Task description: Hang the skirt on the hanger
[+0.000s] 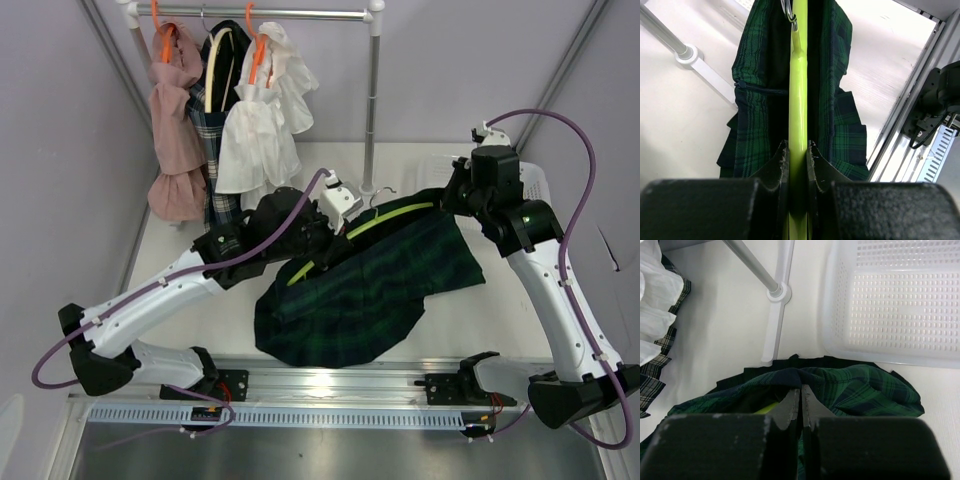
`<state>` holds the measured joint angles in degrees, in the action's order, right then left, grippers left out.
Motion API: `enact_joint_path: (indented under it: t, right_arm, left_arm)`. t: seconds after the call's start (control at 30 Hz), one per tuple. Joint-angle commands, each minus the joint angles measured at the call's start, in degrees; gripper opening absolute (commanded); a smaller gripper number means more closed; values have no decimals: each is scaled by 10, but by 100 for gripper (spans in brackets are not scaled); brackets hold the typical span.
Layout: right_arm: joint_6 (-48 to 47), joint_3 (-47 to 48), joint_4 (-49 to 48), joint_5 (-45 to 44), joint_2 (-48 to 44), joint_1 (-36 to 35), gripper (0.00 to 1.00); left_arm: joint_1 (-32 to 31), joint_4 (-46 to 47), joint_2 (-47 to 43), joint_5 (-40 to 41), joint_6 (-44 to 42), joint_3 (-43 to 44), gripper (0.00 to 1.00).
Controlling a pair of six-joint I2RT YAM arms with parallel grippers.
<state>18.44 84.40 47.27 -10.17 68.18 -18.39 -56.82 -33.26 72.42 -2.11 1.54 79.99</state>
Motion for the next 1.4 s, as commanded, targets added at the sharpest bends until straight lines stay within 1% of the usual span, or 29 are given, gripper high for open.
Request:
enact_joint_path:
  t: [0.0,0.03,0.2,0.23,0.33,0.37,0.4,0.43,0.47,0.5,0.53,0.6,0.63,0.7,0.73,0.8,0.83,0.93,0.97,1.03,1.2,1.23,1.37]
  right_arm:
    - [-9,8,-46,-35,-13,11,5]
    - [-9,11,-45,-33,-9,11,6]
    - [-9,16,-51,-19,-14,9,21]
    - [-9,15,-53,-16,-15,8,27]
    - [-10,18,-52,-13,-13,9,34]
    - [-10,18,-53,-7,-13,9,38]
    - [-10,18,-54,-6,-14,9,40]
    - [-10,19,-57,-3,-12,8,44]
    - [-9,21,-58,2,-12,9,46]
    - [-9,23,-59,3,-10,9,49]
    - [-9,25,-58,5,-9,8,56]
    - [-8,32,-58,9,-6,8,63]
    - [-6,36,-59,9,-5,8,69]
    - [-3,45,-59,12,-2,10,73]
    - [-2,54,-60,16,0,11,77]
    - [5,67,-61,27,5,18,82]
    - [7,74,-63,34,9,21,86]
    - [19,99,-72,73,19,38,93]
    - [23,108,-76,104,20,43,94]
    - [37,117,-89,160,31,60,95]
    - [60,138,-111,216,49,64,96]
    - [67,140,-114,242,53,65,97]
    - [80,139,-125,275,61,65,97]
  left_arm:
    - [3,-25,-11,3,2,52,0]
    - [3,-28,-11,4,2,55,0]
    - [3,-51,-4,12,5,105,0]
    - [3,-56,-3,14,4,116,0]
    - [3,-74,6,18,2,141,0]
    - [3,-80,8,18,3,155,0]
    - [3,-82,11,18,2,161,0]
    - [3,-89,11,18,2,165,0]
    - [3,-93,11,18,2,169,0]
    - [3,-97,13,37,2,184,0]
    - [3,-110,16,40,2,191,0]
    - [3,-126,20,54,3,221,0]
    - [3,-135,27,61,3,241,0]
    - [4,-164,34,71,5,257,0]
    - [8,-173,41,85,7,286,0]
    - [14,-199,46,95,16,301,0]
    - [21,-205,47,103,19,317,0]
    - [32,-217,45,103,26,326,0]
    - [34,-216,40,98,24,325,0]
    - [35,-219,40,93,22,325,0]
    - [35,-220,40,91,22,326,0]
    - [35,-222,40,88,22,328,0]
    - [35,-223,40,95,21,332,0]
